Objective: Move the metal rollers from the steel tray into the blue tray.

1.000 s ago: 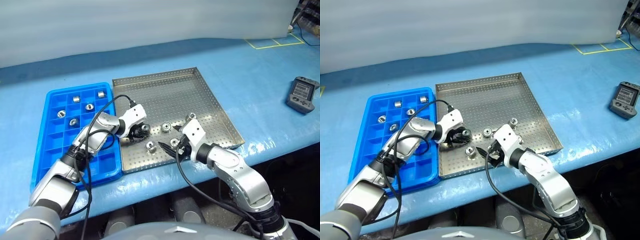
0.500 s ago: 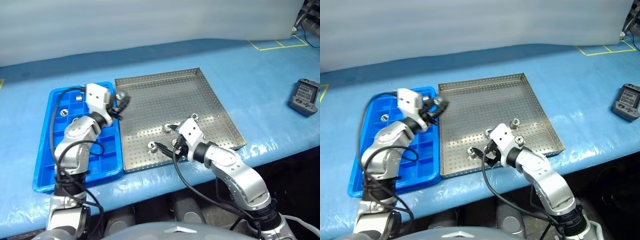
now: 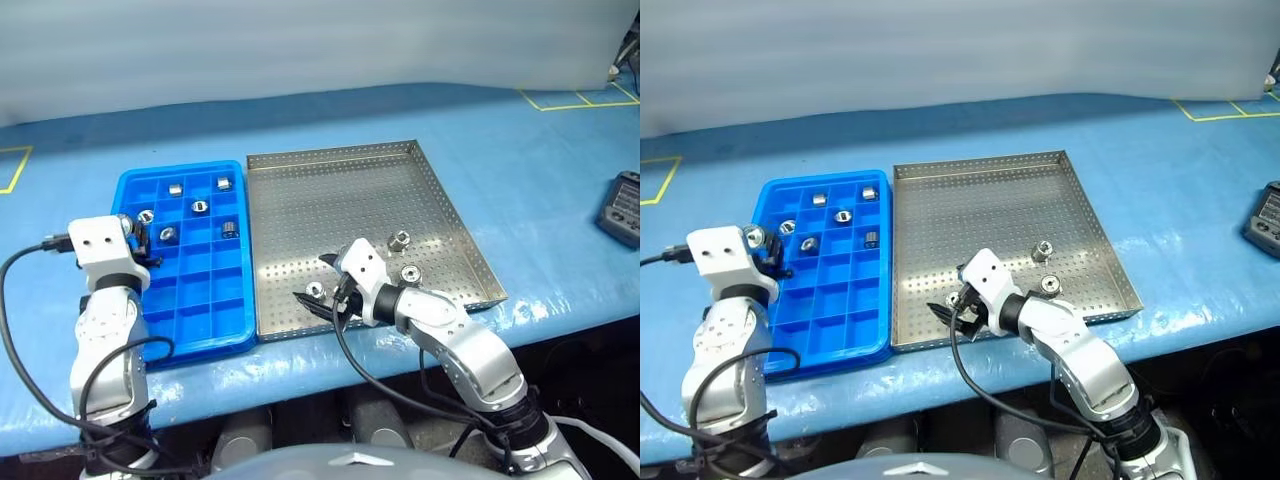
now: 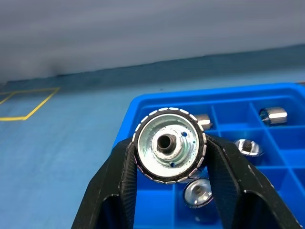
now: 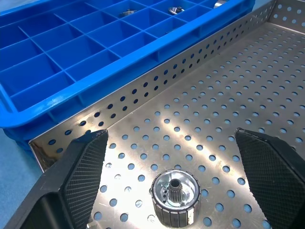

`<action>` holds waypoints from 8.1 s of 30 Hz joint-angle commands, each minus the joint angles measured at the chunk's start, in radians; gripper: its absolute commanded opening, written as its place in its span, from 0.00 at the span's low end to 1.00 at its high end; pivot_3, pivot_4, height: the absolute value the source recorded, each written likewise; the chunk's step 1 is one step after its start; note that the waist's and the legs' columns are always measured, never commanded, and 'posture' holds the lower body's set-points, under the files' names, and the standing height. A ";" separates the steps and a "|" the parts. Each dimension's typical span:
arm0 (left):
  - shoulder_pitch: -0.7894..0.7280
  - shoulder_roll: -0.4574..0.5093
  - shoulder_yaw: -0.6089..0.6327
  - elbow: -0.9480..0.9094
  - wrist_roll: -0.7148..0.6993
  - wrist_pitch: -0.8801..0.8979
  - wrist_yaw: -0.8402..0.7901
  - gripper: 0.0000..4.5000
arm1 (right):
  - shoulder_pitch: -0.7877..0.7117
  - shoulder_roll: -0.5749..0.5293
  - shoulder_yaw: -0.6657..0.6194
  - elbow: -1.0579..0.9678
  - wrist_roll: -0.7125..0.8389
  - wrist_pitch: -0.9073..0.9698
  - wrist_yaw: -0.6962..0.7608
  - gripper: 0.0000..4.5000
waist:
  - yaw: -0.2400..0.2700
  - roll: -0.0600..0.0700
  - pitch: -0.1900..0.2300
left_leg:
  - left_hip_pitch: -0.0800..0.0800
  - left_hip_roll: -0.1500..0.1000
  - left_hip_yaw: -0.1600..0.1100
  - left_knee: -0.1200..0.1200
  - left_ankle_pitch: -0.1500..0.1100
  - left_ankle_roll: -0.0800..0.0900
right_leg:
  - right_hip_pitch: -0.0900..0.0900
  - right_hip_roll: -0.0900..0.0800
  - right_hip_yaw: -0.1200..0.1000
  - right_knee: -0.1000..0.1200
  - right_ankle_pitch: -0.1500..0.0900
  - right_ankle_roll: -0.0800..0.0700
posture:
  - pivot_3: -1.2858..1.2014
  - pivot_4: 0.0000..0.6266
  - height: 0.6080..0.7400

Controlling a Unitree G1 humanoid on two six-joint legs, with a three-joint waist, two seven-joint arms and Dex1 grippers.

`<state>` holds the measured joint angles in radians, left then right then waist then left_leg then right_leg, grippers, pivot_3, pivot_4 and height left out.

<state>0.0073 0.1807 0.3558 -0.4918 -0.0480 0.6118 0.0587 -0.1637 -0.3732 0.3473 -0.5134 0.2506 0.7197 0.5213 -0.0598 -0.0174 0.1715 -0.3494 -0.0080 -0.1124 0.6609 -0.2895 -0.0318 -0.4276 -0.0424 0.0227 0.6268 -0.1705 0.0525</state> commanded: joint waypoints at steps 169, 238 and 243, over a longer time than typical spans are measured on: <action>-0.551 0.098 -0.763 0.613 0.055 -0.099 -0.710 0.57 | 0.133 -0.007 -0.133 -0.112 -0.058 -0.046 -0.145 1.00 | -0.123 0.001 0.000 | 0.000 0.000 0.003 0.000 -0.001 0.001 | -0.001 0.001 0.004 0.000 0.000 0.001 | 0.42 0.24 1.00; 0.049 0.078 -0.381 -0.165 -0.037 -0.146 -0.330 0.99 | -0.010 0.075 -0.107 0.021 -0.112 0.009 -0.140 1.00 | 0.002 0.000 0.000 | 0.000 0.000 0.001 -0.001 0.000 0.000 | -0.001 -0.001 0.000 -0.001 -0.003 -0.004 | 0.46 0.24 1.00; -0.003 0.112 -0.460 -0.128 -0.078 -0.158 -0.432 0.99 | 0.000 0.064 -0.127 -0.031 -0.113 0.154 -0.186 1.00 | -0.027 0.001 0.001 | 0.000 0.000 0.002 -0.001 0.000 0.000 | -0.001 -0.001 0.000 0.000 -0.003 -0.004 | 0.45 0.24 1.00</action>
<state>0.0184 0.2838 -0.0785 -0.6198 -0.1074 0.4824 -0.3412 -0.1619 -0.3080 0.2385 -0.4884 0.1318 0.8306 0.3483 -0.0873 -0.0167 0.1720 -0.3497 -0.0078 -0.1107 0.6599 -0.2899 -0.0314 -0.4285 -0.0428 0.0229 0.6266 -0.1733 0.0481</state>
